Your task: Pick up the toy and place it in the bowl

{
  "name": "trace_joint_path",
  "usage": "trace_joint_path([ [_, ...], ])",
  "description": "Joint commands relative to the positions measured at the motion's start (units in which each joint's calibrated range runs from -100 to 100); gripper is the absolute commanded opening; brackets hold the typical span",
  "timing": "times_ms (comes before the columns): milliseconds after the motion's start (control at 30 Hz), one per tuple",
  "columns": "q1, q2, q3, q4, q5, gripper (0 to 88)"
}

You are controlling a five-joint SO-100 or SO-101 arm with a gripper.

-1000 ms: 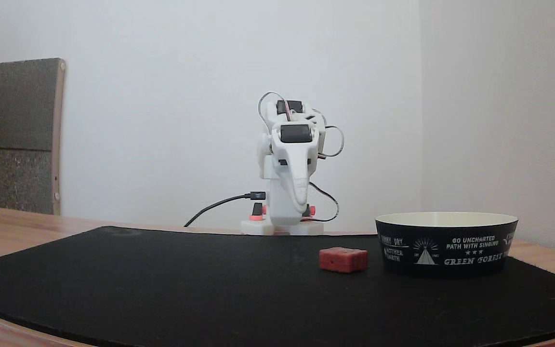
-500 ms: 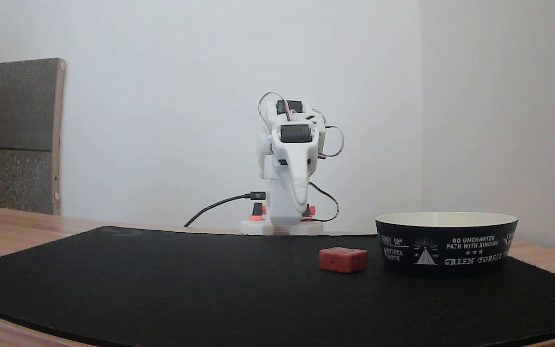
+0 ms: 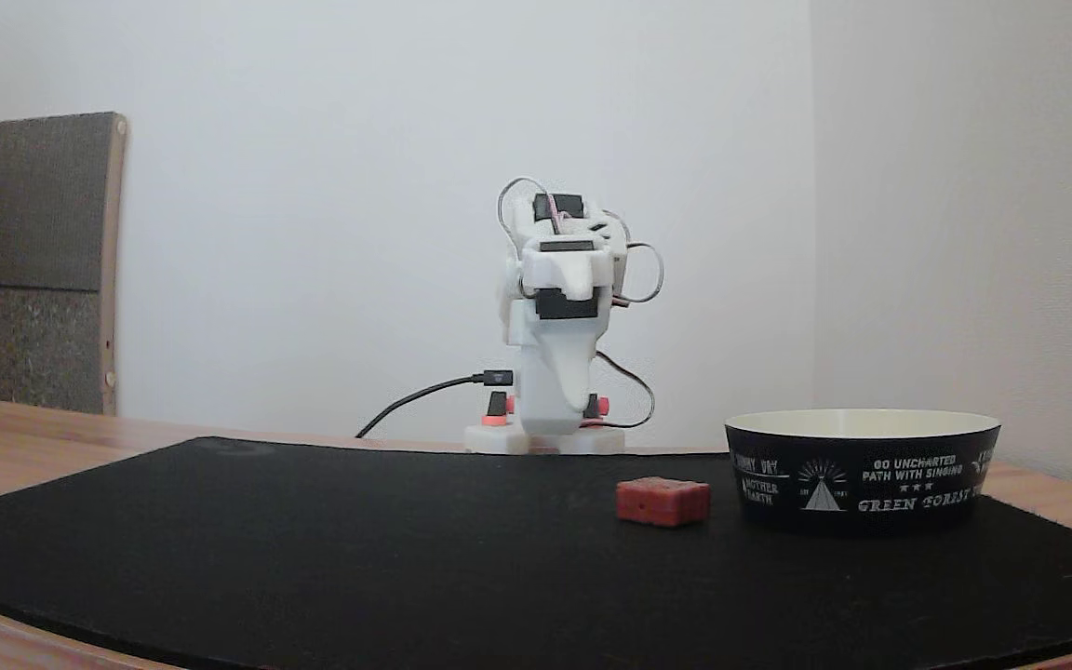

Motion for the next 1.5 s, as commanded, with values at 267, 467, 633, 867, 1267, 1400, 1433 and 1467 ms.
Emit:
trace_joint_path([
  [267, 8.93, 53.69, -45.36, -1.58, 3.68, 35.0],
  [467, 9.93, 71.03, -62.57, 7.15, 12.35, 35.0],
  [633, 8.34, 81.87, -71.94, 10.45, 18.40, 35.0],
  [867, 5.50, 97.04, -79.70, 10.36, 19.23, 35.0],
  [1267, -4.04, 111.80, -92.77, 10.45, 19.29, 35.0],
  [1400, -5.29, 114.55, -95.47, 11.55, 19.08, 35.0],
  [1433, -5.29, 115.05, -96.10, 11.72, 18.92, 35.0],
  [1467, -5.29, 115.38, -96.55, 11.89, 18.87, 35.0],
])
